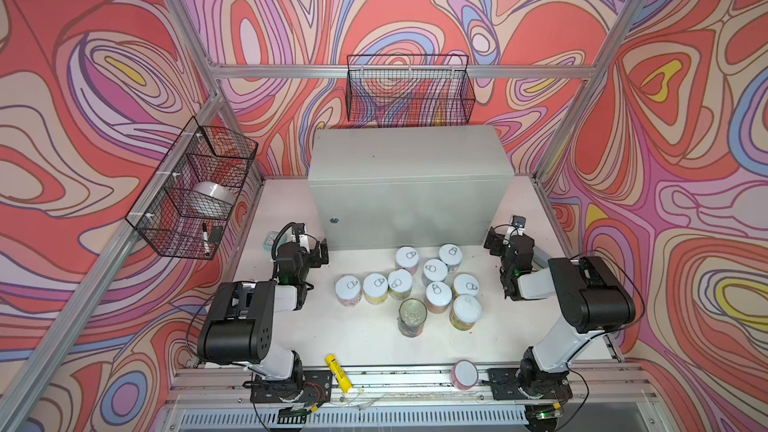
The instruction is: Place and organize the canned foods onto the counter
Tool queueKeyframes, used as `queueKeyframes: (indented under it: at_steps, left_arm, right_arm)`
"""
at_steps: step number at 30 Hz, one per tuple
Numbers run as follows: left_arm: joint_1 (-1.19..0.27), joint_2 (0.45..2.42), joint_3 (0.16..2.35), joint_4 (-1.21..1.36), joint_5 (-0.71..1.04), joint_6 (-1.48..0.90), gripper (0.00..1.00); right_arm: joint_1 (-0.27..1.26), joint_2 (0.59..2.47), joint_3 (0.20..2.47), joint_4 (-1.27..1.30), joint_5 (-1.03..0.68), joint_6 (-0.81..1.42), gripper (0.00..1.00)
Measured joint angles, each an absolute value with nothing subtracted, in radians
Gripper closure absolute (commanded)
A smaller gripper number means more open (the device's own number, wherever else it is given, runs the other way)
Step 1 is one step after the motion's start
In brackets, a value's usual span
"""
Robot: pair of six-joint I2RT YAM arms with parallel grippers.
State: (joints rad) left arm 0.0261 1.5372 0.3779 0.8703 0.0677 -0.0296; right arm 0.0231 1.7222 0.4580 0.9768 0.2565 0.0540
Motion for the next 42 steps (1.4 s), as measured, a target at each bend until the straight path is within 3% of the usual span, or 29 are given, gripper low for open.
queueKeyframes:
  at_steps: [37, 42]
  left_arm:
    - [0.026, 1.537, 0.377, 0.871, 0.070, -0.030, 0.00]
    - [0.020, 1.374, 0.318, 0.812, -0.001, -0.042, 0.00]
  right_arm:
    - [0.023, 1.722, 0.458, 0.980, 0.227, 0.044, 0.02]
    - [0.039, 1.717, 0.427, 1.023, 0.223, 0.015, 0.02]
